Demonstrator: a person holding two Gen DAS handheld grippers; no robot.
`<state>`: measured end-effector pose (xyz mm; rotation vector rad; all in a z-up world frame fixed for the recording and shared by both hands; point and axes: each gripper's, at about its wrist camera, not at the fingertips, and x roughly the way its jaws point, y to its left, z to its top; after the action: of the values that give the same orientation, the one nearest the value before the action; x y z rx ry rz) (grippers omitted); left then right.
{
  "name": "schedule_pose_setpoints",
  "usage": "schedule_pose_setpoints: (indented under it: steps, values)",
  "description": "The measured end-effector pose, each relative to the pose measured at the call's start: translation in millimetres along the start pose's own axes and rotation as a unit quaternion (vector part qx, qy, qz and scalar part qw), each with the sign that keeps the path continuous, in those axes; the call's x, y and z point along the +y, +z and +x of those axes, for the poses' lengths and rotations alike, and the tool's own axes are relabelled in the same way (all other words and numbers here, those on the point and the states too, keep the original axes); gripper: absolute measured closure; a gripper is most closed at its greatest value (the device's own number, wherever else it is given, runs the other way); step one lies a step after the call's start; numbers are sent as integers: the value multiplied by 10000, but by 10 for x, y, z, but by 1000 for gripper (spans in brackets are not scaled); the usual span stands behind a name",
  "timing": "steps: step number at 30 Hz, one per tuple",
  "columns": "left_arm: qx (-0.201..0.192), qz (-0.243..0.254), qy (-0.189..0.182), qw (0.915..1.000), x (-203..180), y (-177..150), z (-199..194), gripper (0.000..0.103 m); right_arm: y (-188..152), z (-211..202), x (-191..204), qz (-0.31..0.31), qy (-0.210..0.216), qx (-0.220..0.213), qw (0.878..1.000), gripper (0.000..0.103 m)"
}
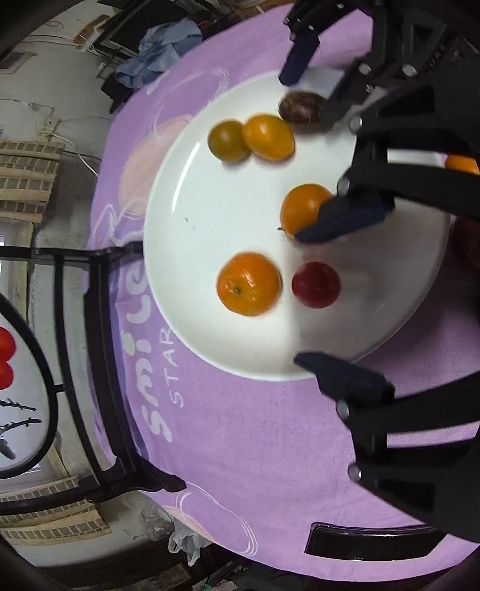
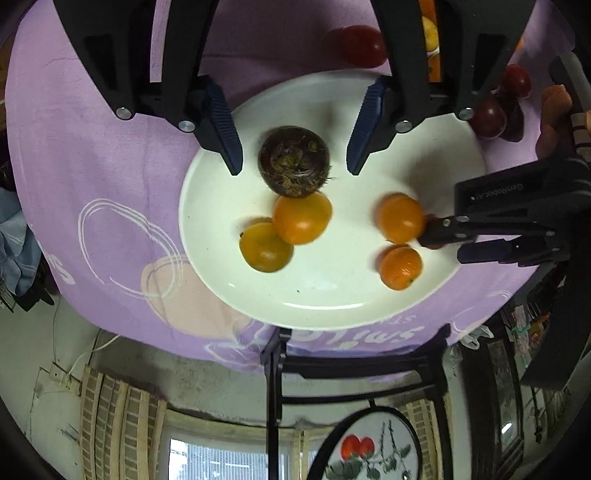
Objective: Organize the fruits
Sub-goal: 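Grasp a cherry tomato with the left tool while the right tool grasps a mangosteen, place both on plate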
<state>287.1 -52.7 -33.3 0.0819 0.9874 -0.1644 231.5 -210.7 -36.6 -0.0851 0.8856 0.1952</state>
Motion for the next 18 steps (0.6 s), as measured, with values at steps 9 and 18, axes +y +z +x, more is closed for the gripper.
schedule_pose_setpoints:
  steps: [9, 18]
  values:
    - [-322, 215, 123, 9992, -49, -225, -484, 24, -241, -430, -4, -28, 142, -147, 9998, 43]
    - [-404, -1, -107, 9991, -65, -735, -935, 24, -798, -887, 247, -265, 374, -92, 9989, 42]
